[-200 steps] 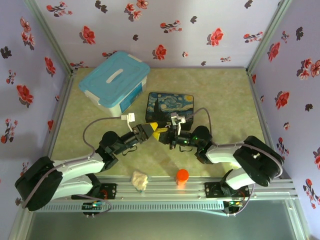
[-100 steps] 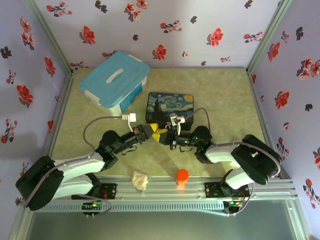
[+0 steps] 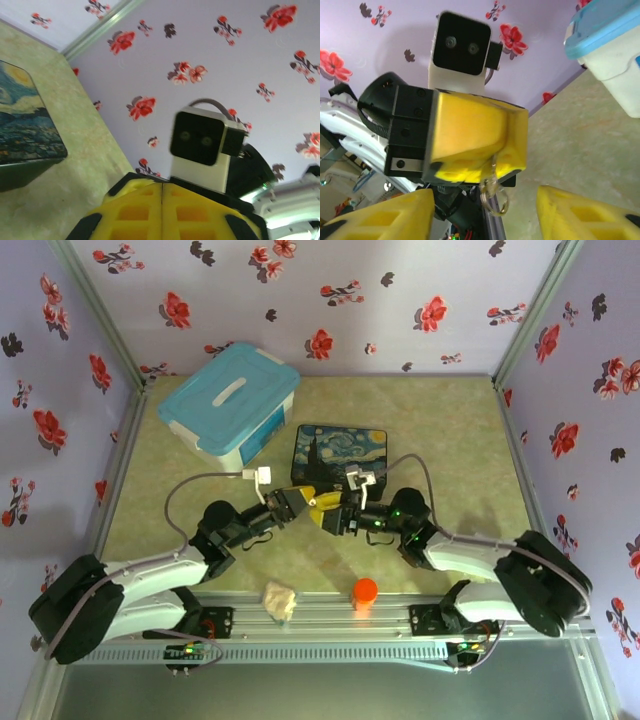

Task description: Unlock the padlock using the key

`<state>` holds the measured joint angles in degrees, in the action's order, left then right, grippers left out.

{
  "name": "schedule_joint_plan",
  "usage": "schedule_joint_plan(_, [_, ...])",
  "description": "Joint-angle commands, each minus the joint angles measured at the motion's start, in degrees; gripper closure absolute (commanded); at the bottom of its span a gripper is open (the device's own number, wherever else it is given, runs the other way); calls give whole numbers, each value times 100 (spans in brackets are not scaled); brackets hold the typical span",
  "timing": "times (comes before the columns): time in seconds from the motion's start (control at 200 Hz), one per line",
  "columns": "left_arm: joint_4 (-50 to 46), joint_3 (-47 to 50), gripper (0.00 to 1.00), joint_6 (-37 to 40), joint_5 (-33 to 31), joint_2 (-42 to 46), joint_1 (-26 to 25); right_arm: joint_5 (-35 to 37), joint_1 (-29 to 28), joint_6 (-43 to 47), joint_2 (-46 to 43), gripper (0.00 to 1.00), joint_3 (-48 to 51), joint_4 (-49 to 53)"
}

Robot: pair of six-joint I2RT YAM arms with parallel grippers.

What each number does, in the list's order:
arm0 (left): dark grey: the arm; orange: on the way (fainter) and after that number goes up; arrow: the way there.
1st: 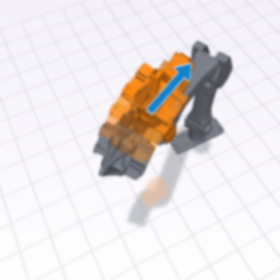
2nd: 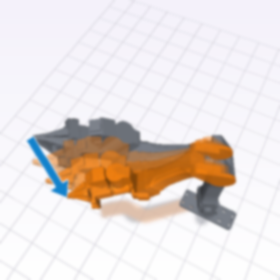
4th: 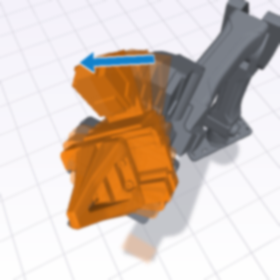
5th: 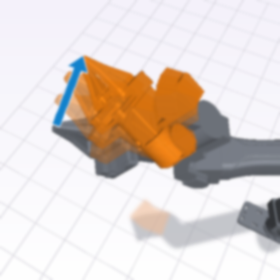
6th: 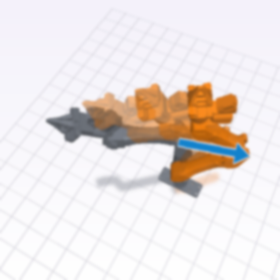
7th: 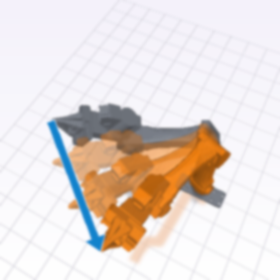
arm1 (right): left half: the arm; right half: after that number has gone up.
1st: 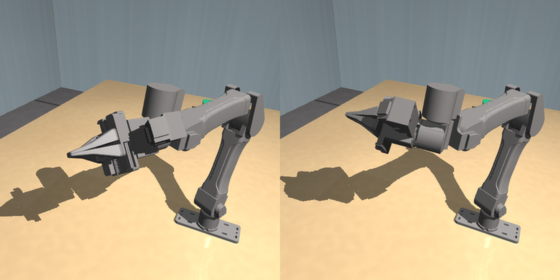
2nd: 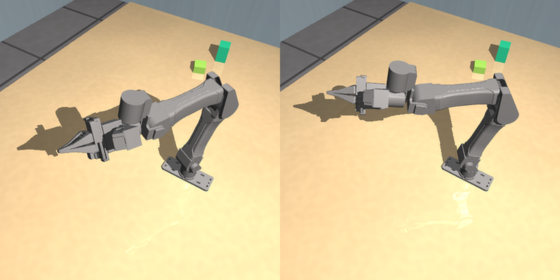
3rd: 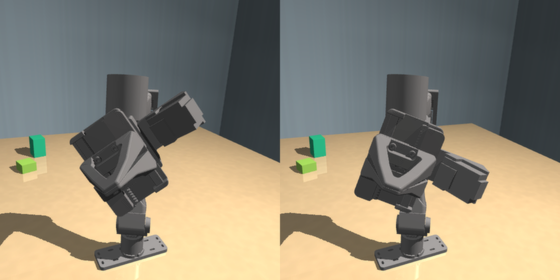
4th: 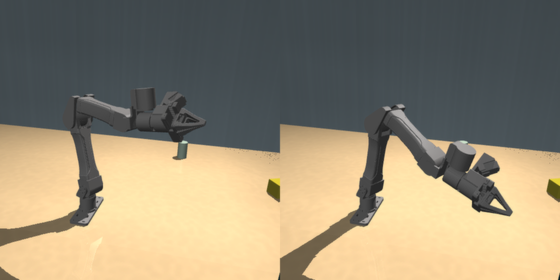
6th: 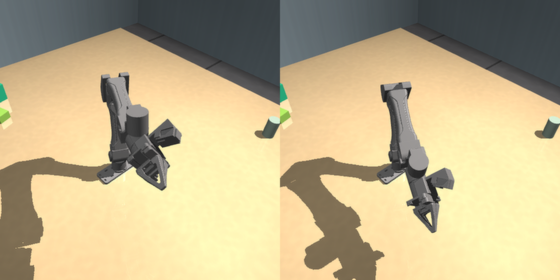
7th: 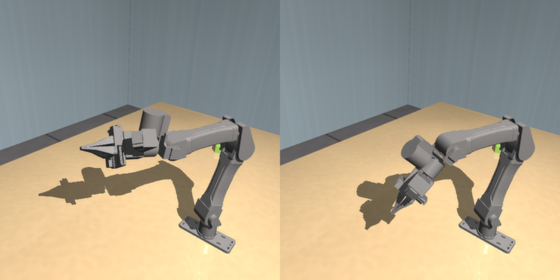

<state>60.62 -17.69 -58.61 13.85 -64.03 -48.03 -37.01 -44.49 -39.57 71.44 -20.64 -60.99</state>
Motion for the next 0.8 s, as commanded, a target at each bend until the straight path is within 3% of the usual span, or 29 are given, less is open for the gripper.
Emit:
schedule_joint_plan(0.0, [-278, 22, 100, -243, -823, 264, 37, 835, 28, 427, -501, 36, 292, 309])
schedule_joint_plan(0.08, [-382, 22, 100, -324, -1109, 295, 0, 1551, 21, 265, -733, 33, 278, 656])
schedule_joint_plan(0.22, [-301, 23, 100, -522, -1406, 278, -20, 1720, 15, -61, -740, 34, -138, 1357])
schedule_joint_plan(0.395, [-120, -24, 100, -559, -1501, 244, -31, 1860, -20, -890, -302, 32, -117, 199])
schedule_joint_plan(0.505, [-107, -77, 100, -586, -1520, 192, -46, 1869, -90, -1332, 34, 34, -369, 136])
schedule_joint_plan(0.655, [93, -84, 100, -683, -1508, 42, -66, 1789, -304, -1580, 616, 42, -621, -550])
schedule_joint_plan(0.795, [160, -54, 100, -687, -1520, 4, -66, 1617, -366, -1868, 1173, 56, -743, -1348])
